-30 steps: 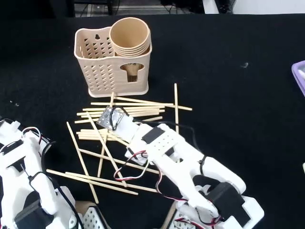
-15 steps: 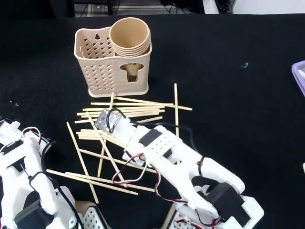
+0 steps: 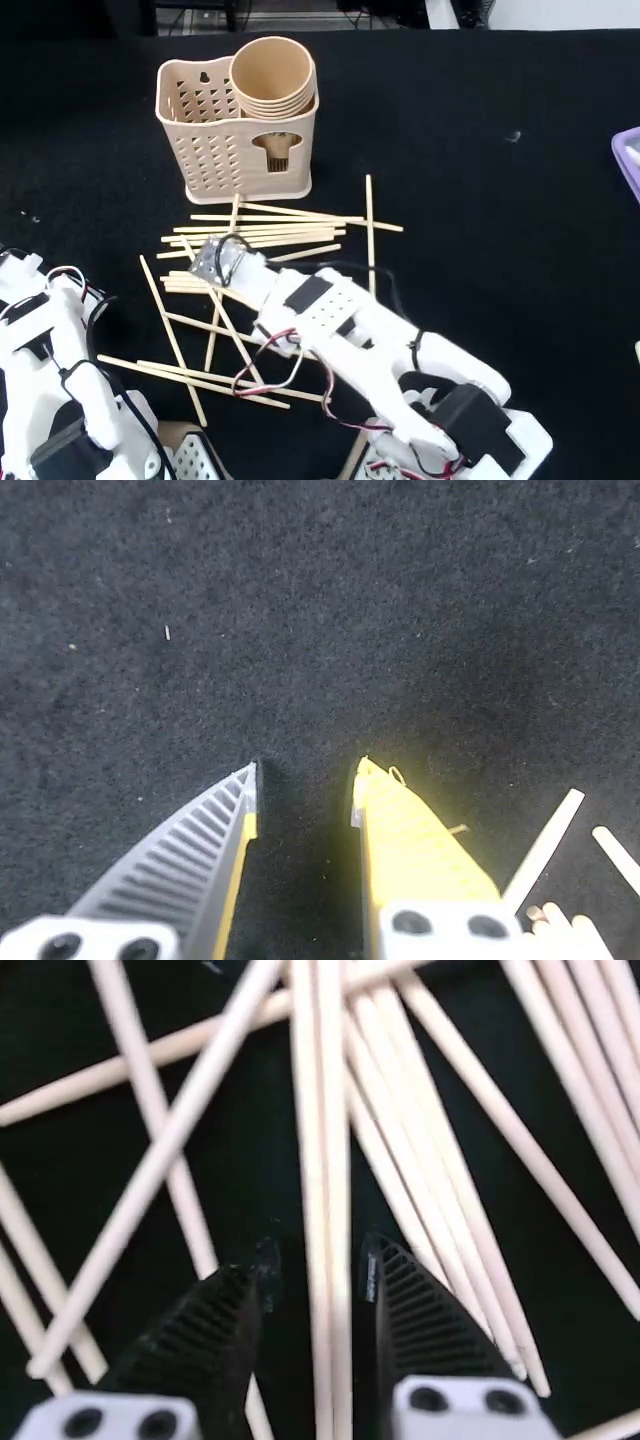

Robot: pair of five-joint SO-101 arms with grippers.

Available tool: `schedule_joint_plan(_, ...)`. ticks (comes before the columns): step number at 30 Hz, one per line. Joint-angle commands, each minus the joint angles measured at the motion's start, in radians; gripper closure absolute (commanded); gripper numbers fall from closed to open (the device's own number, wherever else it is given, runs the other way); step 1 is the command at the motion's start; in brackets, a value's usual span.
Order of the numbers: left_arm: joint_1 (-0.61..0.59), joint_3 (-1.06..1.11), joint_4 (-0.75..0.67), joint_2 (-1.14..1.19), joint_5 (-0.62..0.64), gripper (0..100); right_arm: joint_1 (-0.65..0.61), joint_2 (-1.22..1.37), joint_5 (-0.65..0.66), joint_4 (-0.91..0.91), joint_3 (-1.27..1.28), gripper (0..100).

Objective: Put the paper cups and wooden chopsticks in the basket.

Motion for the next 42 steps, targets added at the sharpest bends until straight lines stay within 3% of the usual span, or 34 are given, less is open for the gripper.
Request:
schedule_joint_plan(1,-0.005,-0.005,-0.014,-0.029,0.009,84,-0.015,0.030,-0.009,-0.017,-0.045,85.8)
schedule_joint_plan(8,-0.005,-0.005,-0.014,-0.029,0.009,84,-0.015,0.168,-0.026,-0.034,-0.120,86.2)
schedule_joint_plan(13,-0.005,-0.005,-0.014,-0.029,0.009,84,-0.015,0.162,-0.023,-0.020,-0.140,94.1)
schedule_joint_plan(22,-0.005,-0.005,-0.014,-0.029,0.009,84,0.029,0.124,-0.028,0.008,-0.136,93.8)
schedule_joint_plan(27,-0.005,-0.005,-0.014,-0.029,0.009,84,0.034,0.107,-0.028,0.014,-0.139,98.8)
schedule_joint_plan(42,-0.005,-0.004,-0.014,-0.029,0.009,84,0.137,-0.375,-0.026,0.216,-0.179,98.8)
